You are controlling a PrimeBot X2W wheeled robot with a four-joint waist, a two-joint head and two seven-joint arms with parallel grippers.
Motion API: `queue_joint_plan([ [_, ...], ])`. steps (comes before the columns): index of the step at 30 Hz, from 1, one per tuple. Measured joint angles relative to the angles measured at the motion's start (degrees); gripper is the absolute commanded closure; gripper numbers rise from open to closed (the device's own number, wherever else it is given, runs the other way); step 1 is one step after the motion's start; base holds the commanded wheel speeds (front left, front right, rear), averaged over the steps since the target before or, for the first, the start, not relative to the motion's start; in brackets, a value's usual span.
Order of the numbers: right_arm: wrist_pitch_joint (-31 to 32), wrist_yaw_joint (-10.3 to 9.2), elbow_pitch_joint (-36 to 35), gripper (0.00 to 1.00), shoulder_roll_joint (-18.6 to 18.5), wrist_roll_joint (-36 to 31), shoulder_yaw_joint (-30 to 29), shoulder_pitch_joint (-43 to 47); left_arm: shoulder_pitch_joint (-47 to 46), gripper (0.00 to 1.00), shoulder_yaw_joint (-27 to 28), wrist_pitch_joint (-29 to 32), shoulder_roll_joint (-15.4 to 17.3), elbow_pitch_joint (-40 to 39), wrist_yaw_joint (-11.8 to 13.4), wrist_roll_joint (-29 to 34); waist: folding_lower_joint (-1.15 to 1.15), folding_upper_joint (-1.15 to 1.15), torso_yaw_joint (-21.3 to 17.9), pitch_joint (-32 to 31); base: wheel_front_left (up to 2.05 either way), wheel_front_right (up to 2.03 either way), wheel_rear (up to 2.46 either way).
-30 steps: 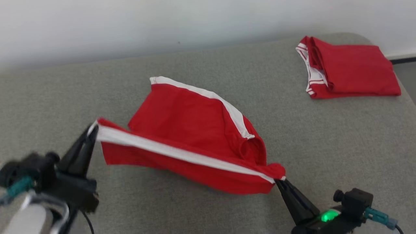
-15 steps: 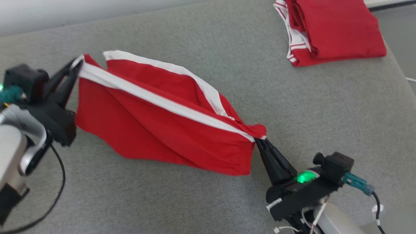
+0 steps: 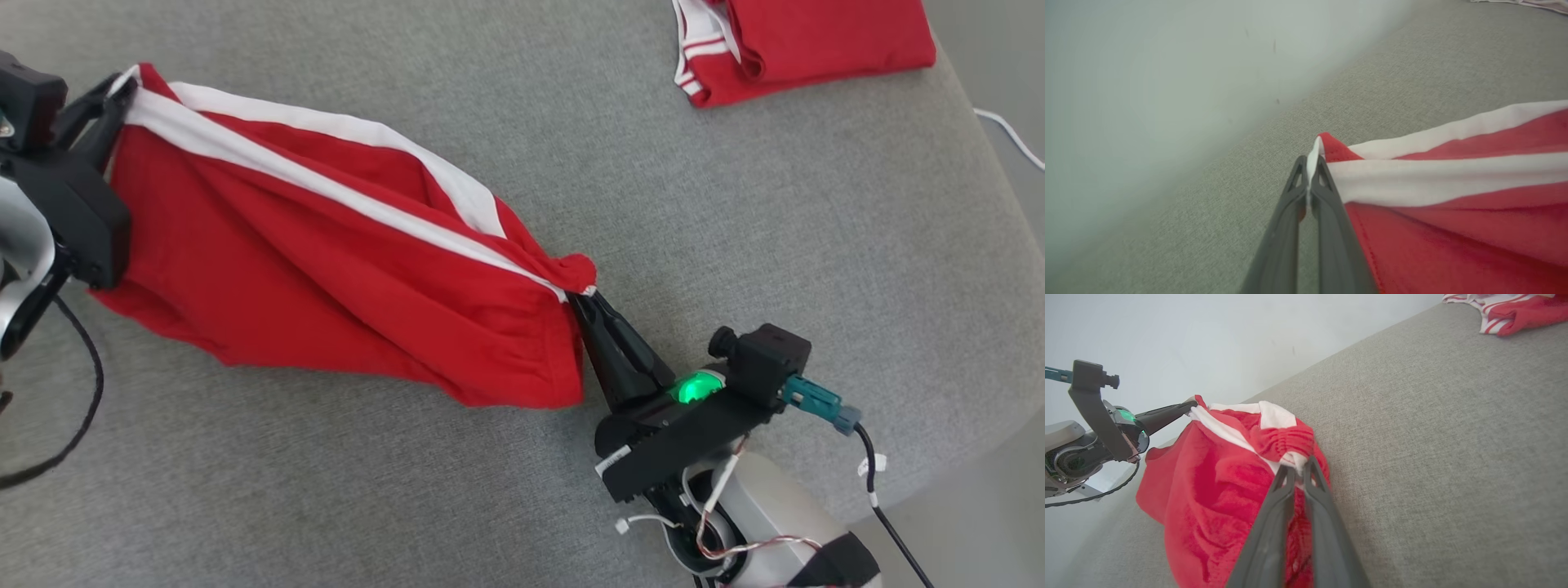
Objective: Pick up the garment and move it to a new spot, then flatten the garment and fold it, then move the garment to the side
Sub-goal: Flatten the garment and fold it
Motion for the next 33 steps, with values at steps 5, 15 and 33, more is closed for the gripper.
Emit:
queue_joint_plan([
  [5, -0.5, 0.00, 1.9, 1.00, 0.6, -0.5, -0.2, -1.1, -2.1, 1.00, -3.5, -2.1, -1.2, 3.5, 0.0, -1.6, 0.00, 0.00, -0.8, 1.3, 0.00, 0.00, 0.00],
  [15, -1.4, 0.00, 2.1, 0.00, 0.0, -0.7, -2.3, -0.7, -3.0, 0.00, -7.6, -8.7, -3.1, 8.6, 0.0, -6.1, -0.01, 0.00, -0.3, -0.8, 0.00, 0.00, 0.00],
  [33, -2.0, 0.00, -10.2, 0.00, 2.8, -14.5, -22.3, 11.3, 14.6, 0.00, 15.7, -13.2, -6.1, -3.2, 8.1, -3.2, -0.03, -0.02, 3.5, -9.8, 0.00, 0.00, 0.00],
])
